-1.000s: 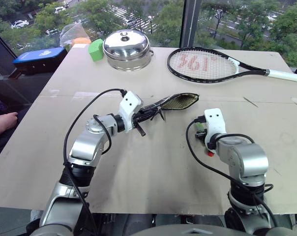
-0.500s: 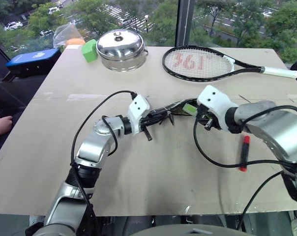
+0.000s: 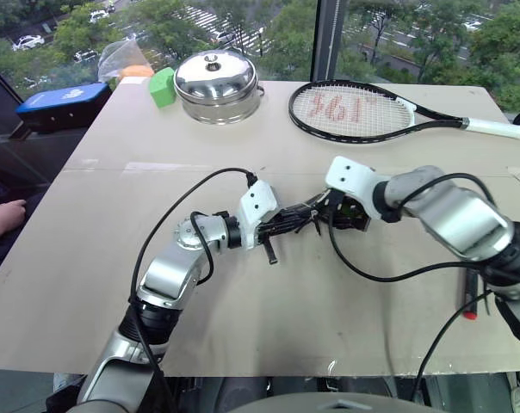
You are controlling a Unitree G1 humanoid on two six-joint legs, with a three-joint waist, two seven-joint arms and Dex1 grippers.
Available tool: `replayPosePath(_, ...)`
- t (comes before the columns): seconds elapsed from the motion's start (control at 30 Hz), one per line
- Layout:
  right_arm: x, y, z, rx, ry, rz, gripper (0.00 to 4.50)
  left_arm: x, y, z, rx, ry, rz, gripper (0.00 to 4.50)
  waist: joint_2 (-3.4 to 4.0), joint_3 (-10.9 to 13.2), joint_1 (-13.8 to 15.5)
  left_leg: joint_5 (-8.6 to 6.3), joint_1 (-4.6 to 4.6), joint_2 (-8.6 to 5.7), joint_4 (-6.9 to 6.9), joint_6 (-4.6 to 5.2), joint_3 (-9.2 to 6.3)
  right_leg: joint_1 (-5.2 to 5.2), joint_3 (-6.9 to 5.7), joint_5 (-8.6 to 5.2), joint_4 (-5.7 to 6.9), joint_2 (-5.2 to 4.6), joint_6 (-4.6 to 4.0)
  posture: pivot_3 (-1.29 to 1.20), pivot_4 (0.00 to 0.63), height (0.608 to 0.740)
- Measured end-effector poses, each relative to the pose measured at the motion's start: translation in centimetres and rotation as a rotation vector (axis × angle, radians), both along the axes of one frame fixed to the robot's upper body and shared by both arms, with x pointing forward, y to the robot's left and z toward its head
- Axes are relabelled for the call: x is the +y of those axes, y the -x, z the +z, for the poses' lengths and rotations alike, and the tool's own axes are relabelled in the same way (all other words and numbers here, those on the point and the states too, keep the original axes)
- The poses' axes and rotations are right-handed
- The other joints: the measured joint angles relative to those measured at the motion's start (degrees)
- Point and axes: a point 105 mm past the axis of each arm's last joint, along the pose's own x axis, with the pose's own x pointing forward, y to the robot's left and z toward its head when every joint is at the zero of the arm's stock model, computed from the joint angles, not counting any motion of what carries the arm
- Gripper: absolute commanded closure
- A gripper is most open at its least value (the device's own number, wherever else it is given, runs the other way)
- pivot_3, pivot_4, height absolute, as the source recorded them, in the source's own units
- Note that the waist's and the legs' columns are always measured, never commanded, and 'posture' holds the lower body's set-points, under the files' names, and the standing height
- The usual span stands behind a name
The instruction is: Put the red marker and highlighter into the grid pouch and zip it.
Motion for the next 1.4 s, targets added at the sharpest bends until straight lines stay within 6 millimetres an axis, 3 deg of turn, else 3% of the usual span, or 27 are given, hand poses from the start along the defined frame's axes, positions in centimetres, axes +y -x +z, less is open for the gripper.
replayPosePath(0.07,-1.4,2.0,0.9,0.07,-0.11,-0.025,0.1,-0.2,-0.2,0.3,-0.002,0.011,0.004,4.5,-0.03,0.02,0.73,0.0,-0.08,0.01,0.02,0.0,-0.17,0.02,-0.2,0.0,-0.03,-0.02,0.0,0.0,0.15,0.74)
replayPosePath(0.1,-2.4,4.2,2.0,0.103,-0.192,-0.029,0.1,-0.6,-0.5,0.9,-0.012,0.022,-0.004,4.5,-0.03,0.01,0.94,-0.01,-0.06,0.01,0.02,0.02,-0.2,0.09,-0.24,0.0,-0.05,-0.05,-0.01,0.0,0.15,0.74)
replayPosePath(0.23,-4.8,7.7,1.7,0.091,-0.298,-0.089,0.1,-2.3,-0.4,1.8,-0.031,0.038,-0.062,4.5,-0.05,-0.03,1.13,-0.06,0.03,-0.02,0.09,0.09,-0.2,0.23,-0.28,-0.01,-0.11,-0.11,-0.04,0.0,0.15,0.74)
replayPosePath(0.4,-5.9,9.6,1.0,0.003,-0.425,-0.226,0.1,-4.2,0.2,1.6,-0.028,0.039,-0.139,4.5,-0.02,-0.03,0.39,-0.06,0.19,0.0,0.09,0.09,-0.12,0.2,-0.04,-0.03,0.05,0.0,-0.06,0.0,0.15,0.74)
replayPosePath(0.53,-5.9,9.5,1.1,-0.02,-0.456,-0.266,0.1,-4.4,0.3,1.7,-0.052,0.05,-0.163,4.5,-0.01,-0.03,0.53,-0.05,0.2,0.02,0.09,0.09,-0.13,0.17,-0.02,-0.14,0.08,0.05,-0.26,0.0,0.15,0.74)
replayPosePath(0.73,-5.0,7.8,1.4,-0.094,-0.355,-0.293,0.1,-4.2,-0.3,2.0,-0.137,0.011,-0.156,4.5,-0.01,-0.03,0.54,-0.06,0.13,-0.03,0.08,0.09,-0.1,0.15,0.06,-0.15,0.0,0.04,-0.27,0.0,0.15,0.74)
replayPosePath(0.9,-3.4,6.6,2.6,-0.165,-0.25,-0.212,0.1,-3.6,-1.1,1.8,-0.152,-0.043,-0.099,4.5,-0.01,-0.01,0.68,-0.06,0.1,-0.03,0.06,0.09,-0.13,0.15,0.0,-0.16,-0.02,0.05,-0.25,0.0,0.15,0.74)
replayPosePath(1.1,-3.4,7.3,0.9,-0.152,0.007,-0.063,0.1,-3.3,-2.5,3.3,-0.096,0.025,0.001,4.5,-0.12,0.05,0.57,-0.06,0.06,-0.04,0.08,0.11,-0.1,0.15,0.03,-0.05,-0.13,0.03,0.0,0.0,0.15,0.74)
replayPosePath(1.27,-4.2,6.3,0.5,-0.19,0.042,-0.073,0.1,-3.2,-2.6,4.0,-0.087,0.061,0.003,4.5,-0.24,0.09,0.55,-0.05,0.08,-0.01,0.08,0.09,-0.09,0.15,0.04,-0.05,-0.11,0.07,0.03,0.0,0.15,0.74)
replayPosePath(1.4,-3.4,6.1,1.3,-0.267,0.035,-0.01,0.1,-3.0,-2.6,3.9,-0.1,0.032,-0.001,4.5,-0.24,0.09,0.55,-0.05,0.09,0.0,0.08,0.08,-0.09,0.15,0.05,-0.05,-0.11,0.1,0.03,0.0,0.15,0.74)
